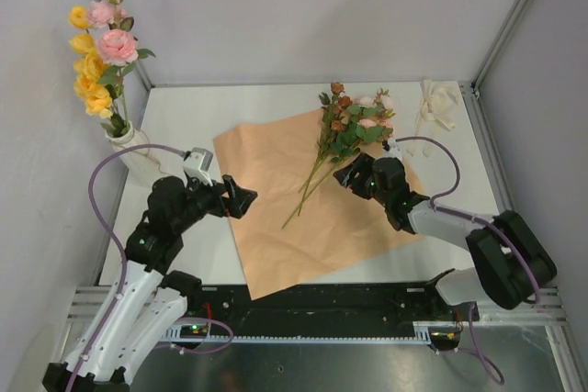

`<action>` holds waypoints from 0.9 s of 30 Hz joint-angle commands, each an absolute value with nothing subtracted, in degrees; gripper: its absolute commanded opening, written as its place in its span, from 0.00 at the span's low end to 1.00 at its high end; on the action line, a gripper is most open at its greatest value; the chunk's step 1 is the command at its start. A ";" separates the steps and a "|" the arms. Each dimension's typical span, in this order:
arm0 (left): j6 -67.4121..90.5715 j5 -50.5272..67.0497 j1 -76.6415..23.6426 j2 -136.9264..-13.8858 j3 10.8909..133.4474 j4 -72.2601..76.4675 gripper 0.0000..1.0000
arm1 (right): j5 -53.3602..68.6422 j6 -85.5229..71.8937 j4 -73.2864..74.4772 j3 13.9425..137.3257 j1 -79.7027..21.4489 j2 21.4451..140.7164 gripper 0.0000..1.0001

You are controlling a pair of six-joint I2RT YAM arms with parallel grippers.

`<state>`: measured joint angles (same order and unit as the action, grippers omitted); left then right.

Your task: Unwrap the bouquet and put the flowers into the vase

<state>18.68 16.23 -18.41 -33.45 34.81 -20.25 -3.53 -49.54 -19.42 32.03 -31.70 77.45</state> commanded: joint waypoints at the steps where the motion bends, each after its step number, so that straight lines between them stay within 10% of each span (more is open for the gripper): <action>1: 19.56 15.80 -18.75 -31.43 34.86 -20.36 1.00 | -1.20 -50.71 -33.06 34.36 -29.62 83.58 0.61; 27: 18.81 19.89 -18.73 -31.57 36.21 -21.79 1.00 | -2.88 -65.75 -48.65 39.09 -27.20 107.16 0.50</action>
<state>19.00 18.41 -18.52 -32.18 34.41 -22.06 -0.16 -62.63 -46.04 37.15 -27.24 105.19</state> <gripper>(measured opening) 0.996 0.506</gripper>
